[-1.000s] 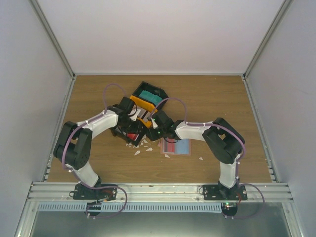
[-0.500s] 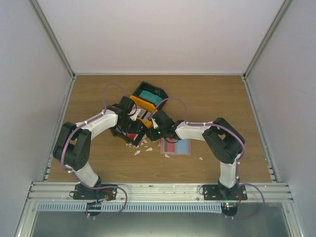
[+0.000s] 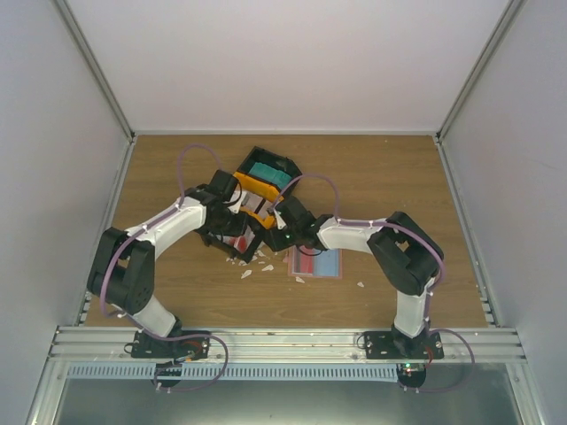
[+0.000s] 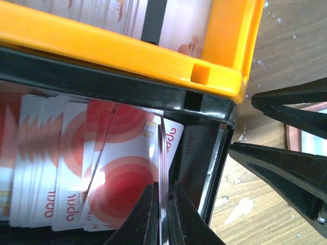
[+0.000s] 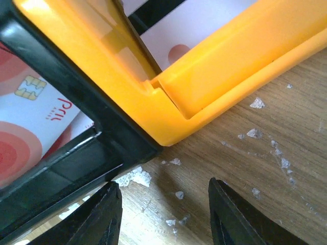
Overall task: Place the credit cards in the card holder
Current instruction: Pick up the credit card from the storage box.
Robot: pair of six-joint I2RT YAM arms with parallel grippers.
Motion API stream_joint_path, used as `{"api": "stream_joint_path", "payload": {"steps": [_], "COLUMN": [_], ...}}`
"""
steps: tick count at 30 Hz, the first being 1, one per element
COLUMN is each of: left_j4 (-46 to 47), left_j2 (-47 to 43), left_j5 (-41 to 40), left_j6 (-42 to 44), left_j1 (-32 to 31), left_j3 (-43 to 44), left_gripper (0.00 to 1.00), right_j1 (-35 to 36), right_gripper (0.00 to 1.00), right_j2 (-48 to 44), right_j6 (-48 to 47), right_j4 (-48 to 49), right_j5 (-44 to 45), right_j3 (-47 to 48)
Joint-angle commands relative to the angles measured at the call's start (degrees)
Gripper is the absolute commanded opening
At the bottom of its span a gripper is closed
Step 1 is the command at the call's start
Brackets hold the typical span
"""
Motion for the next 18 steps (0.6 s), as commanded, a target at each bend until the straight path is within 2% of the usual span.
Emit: {"api": "stream_joint_path", "payload": {"steps": [1,10,18], "left_j4": [0.63,6.19,12.13], "left_j2": [-4.67,-13.58,-18.89], "left_j5": [-3.32,1.97,23.72], "left_j6": [-1.53,-3.97,-4.61], "left_j1": [1.35,7.21,14.09], "left_j3": [-0.46,-5.84,-6.59], "left_gripper": [0.02,0.01,0.01], "right_j1": [-1.05,-2.58,-4.17], "right_gripper": [0.49,0.64,0.75], "right_j2": [-3.48,-5.87,-3.14], "right_j6": [0.88,4.05,12.45], "right_j4": [4.07,14.49,29.94], "right_j5": [-1.87,-16.94,-30.82], "right_j3": [-1.16,-3.29,-2.73]}}
